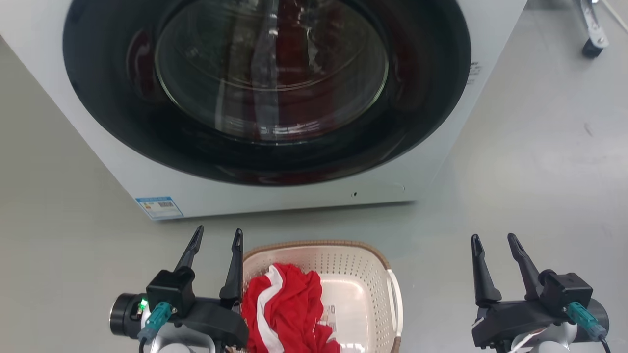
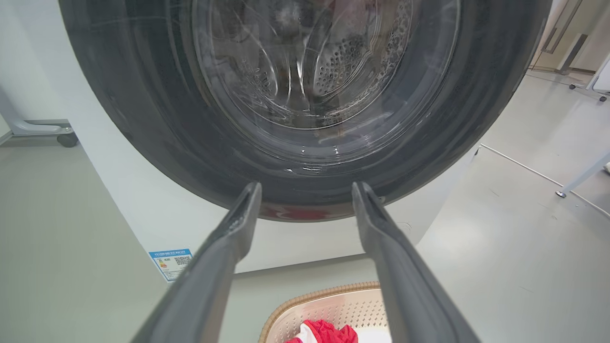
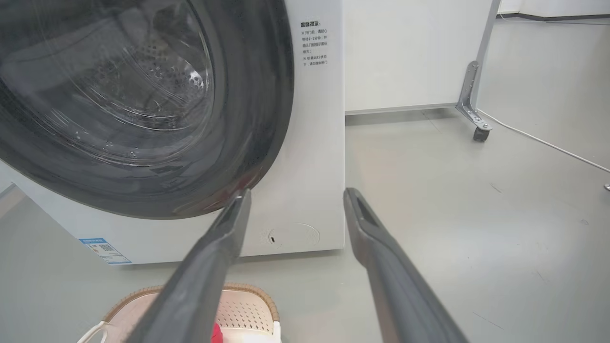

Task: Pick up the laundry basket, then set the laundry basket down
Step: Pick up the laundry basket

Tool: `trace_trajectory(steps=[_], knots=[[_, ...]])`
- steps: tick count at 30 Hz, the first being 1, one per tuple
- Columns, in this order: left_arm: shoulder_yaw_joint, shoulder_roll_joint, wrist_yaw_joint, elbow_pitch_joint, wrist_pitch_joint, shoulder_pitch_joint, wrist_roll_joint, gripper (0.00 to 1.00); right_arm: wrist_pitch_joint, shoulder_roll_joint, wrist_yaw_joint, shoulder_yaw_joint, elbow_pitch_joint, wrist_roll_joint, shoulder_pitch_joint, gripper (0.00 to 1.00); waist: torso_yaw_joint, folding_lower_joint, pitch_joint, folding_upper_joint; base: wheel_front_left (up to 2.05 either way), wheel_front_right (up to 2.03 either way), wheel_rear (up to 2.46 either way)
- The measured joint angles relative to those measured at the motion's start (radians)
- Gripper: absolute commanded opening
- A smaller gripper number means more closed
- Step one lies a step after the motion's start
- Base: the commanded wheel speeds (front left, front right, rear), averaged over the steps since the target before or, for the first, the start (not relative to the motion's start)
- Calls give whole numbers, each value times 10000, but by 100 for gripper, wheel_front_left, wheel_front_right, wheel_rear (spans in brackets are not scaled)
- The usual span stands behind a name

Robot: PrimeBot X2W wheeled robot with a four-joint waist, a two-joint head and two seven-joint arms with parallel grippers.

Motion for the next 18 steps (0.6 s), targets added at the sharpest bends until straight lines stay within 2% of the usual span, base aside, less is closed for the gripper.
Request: trace_trajectory(steps=[11,18], knots=[[-19,-169,-100,612,190,-873,-90,100,4,186,104,104,483,31,-833,100,13,1,1441,0,0,0,0],[61,-272,-255,1294,370,-1827,-247,100,117,263,313,192,993,84,-1774,100,36,0,2544,0,0,0,0]])
